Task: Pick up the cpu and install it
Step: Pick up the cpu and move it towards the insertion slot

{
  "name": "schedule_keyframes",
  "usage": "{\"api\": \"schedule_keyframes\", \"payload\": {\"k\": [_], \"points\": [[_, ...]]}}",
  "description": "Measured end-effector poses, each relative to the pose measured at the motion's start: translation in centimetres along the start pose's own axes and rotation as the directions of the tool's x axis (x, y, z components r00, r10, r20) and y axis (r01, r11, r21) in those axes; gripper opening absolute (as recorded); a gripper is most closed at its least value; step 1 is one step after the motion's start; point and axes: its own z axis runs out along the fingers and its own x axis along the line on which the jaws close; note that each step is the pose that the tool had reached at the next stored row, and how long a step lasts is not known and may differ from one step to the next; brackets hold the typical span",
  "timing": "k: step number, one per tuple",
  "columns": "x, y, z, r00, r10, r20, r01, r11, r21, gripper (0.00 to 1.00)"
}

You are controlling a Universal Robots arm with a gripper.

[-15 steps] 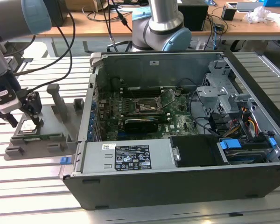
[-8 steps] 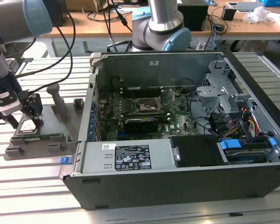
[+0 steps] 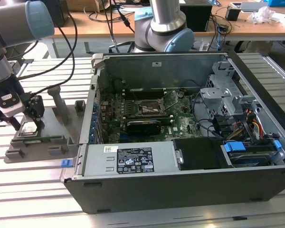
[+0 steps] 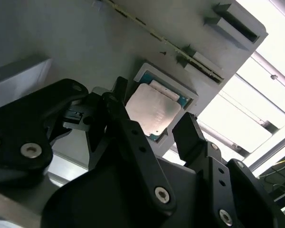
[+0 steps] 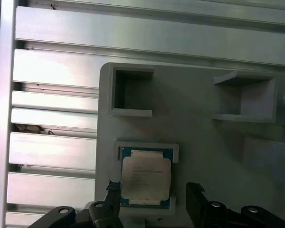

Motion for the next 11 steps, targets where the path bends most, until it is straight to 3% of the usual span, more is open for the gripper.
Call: {"api": "schedule_keyframes", "payload": {"k": [11], "points": [[0.64,0.89,1.1,1.0,0.0,-0.0001,0.0,1.0,0.0,0.66]]}}
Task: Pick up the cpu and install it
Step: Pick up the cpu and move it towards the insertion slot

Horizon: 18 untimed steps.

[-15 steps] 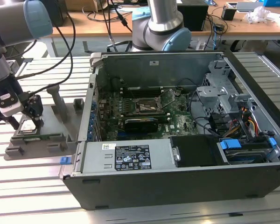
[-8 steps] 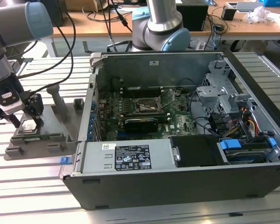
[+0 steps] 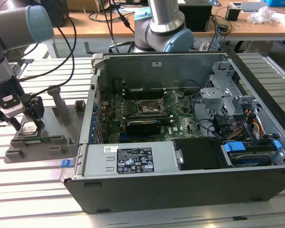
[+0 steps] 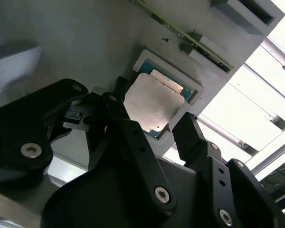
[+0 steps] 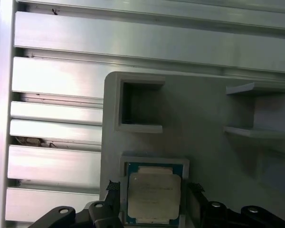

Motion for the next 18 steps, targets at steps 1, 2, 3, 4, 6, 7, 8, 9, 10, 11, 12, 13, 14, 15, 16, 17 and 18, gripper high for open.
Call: {"api": "schedule_keyframes", "payload": {"k": [1,2,3,4,6,7,8,9,10,11,12,13,14,15,16,17,18], "points": [[0.02,0.01,0.08,1.0,0.0,0.0,0.0,1.0,0.0,0.66],[0.03,0.01,0.16,1.0,0.0,-0.0001,0.0,1.0,0.0,0.66],[0.03,0.02,0.23,1.0,0.0,0.0,0.0,1.0,0.0,0.66],[0.04,0.03,0.3,1.0,0.0,0.0,0.0,1.0,0.0,0.66],[0.04,0.03,0.36,1.0,0.0,-0.0003,0.0,1.0,0.0002,0.66],[0.04,0.03,0.36,1.0,0.0,-0.0004,0.0,1.0,0.0002,0.66],[0.04,0.03,0.37,1.0,0.0,-0.0002,0.0,1.0,0.0001,0.66],[0.04,0.03,0.38,1.0,0.0,-0.0001,0.0,1.0,0.0001,0.66],[0.04,0.03,0.38,1.0,0.0,-0.0001,0.0,1.0,0.0001,0.66],[0.04,0.03,0.38,1.0,0.0,-0.0001,0.0,1.0,0.0001,0.65],[0.04,0.03,0.38,1.0,0.0,-0.0001,0.0,1.0,0.0002,0.58],[0.04,0.03,0.38,1.0,0.0,-0.0003,0.0,1.0,0.0002,0.55],[0.04,0.03,0.38,1.0,0.0,-0.0002,0.0,1.0,0.0001,0.55],[0.04,0.03,0.39,1.0,0.0,-0.0002,0.0,1.0,0.0001,0.55],[0.04,0.03,0.39,1.0,0.0,-0.0002,0.0,1.0,0.0001,0.55],[0.04,0.03,0.39,1.0,0.0,-0.0002,0.0,1.0,0.0001,0.55],[0.04,0.03,0.39,1.0,0.0,-0.0002,0.0,1.0,0.0001,0.55]]}}
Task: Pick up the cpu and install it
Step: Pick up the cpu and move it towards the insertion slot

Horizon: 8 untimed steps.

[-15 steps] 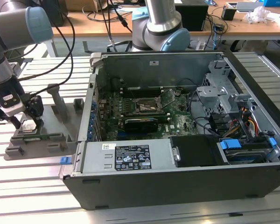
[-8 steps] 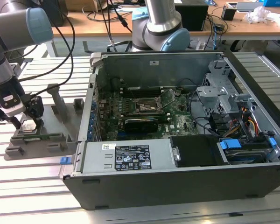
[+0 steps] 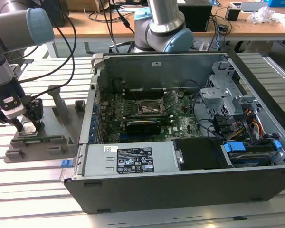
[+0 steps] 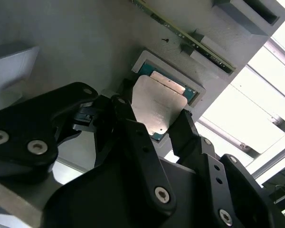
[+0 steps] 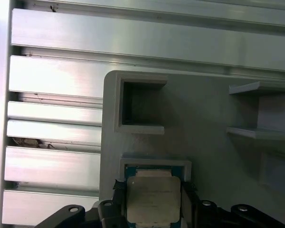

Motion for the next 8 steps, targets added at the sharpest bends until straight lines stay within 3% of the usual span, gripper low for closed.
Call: {"api": "schedule_keyframes", "payload": {"k": [8], "points": [[0.0,0.0,0.02,1.0,0.0,0.0,0.0,1.0,-0.0001,0.55]]}}
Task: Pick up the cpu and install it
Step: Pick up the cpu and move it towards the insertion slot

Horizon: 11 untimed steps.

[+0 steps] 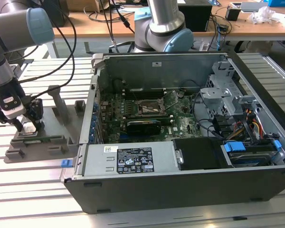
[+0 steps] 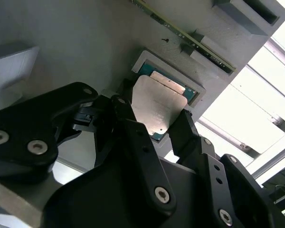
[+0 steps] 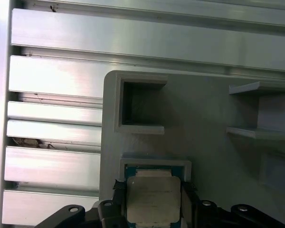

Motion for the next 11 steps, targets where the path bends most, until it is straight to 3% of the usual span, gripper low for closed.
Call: {"api": "schedule_keyframes", "payload": {"k": [11], "points": [[-0.01,-0.01,-0.26,1.0,0.0,0.0,0.0,1.0,0.0001,0.55]]}}
